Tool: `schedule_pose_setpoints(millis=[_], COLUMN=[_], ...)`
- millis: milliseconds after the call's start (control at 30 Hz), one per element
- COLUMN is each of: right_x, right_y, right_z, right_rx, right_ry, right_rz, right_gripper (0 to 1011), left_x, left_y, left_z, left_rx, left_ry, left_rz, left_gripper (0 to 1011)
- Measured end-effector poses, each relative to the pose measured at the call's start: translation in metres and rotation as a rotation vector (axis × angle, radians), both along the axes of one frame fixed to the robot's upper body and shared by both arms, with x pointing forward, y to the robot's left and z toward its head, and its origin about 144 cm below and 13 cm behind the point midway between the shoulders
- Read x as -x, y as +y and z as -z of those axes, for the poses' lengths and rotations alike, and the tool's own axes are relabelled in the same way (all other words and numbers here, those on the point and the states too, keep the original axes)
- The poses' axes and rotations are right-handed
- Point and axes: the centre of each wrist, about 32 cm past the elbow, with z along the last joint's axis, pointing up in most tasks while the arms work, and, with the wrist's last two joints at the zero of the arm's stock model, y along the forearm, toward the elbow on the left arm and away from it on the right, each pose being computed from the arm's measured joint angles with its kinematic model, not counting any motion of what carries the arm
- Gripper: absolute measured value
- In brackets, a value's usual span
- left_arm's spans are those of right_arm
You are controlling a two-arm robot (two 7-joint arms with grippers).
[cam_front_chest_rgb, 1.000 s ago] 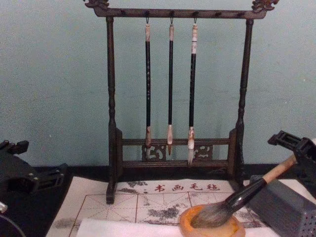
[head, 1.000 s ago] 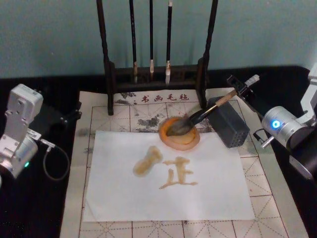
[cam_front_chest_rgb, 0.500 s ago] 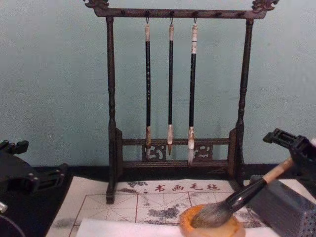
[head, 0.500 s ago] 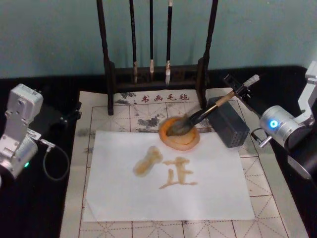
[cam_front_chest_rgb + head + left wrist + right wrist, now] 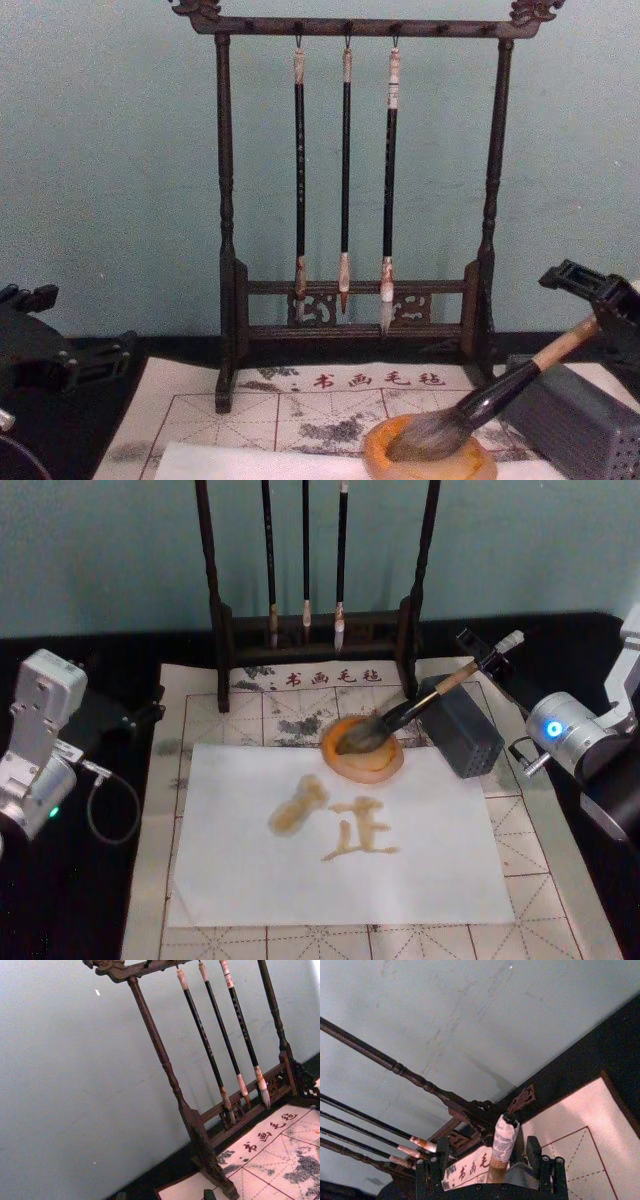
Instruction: Pick up the brush from the inkstone, write on the paper, then place the brush back to its original position.
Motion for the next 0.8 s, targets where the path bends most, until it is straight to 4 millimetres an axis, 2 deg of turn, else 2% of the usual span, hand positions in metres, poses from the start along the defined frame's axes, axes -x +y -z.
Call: schedule_pose_setpoints(millis=[800], right_x=[0.0034], right_y=[0.0031], right_z=[0.0007], right_rx=[-0.028], right_ry=[0.009], right_rz=[0.031], right_gripper=[1002], left_x=[0.0000], left_y=[0.0000], left_z=[0.0000], left_rx=[0.000], left_ry=[0.000], left_rz=[0.000], left_gripper=[1001])
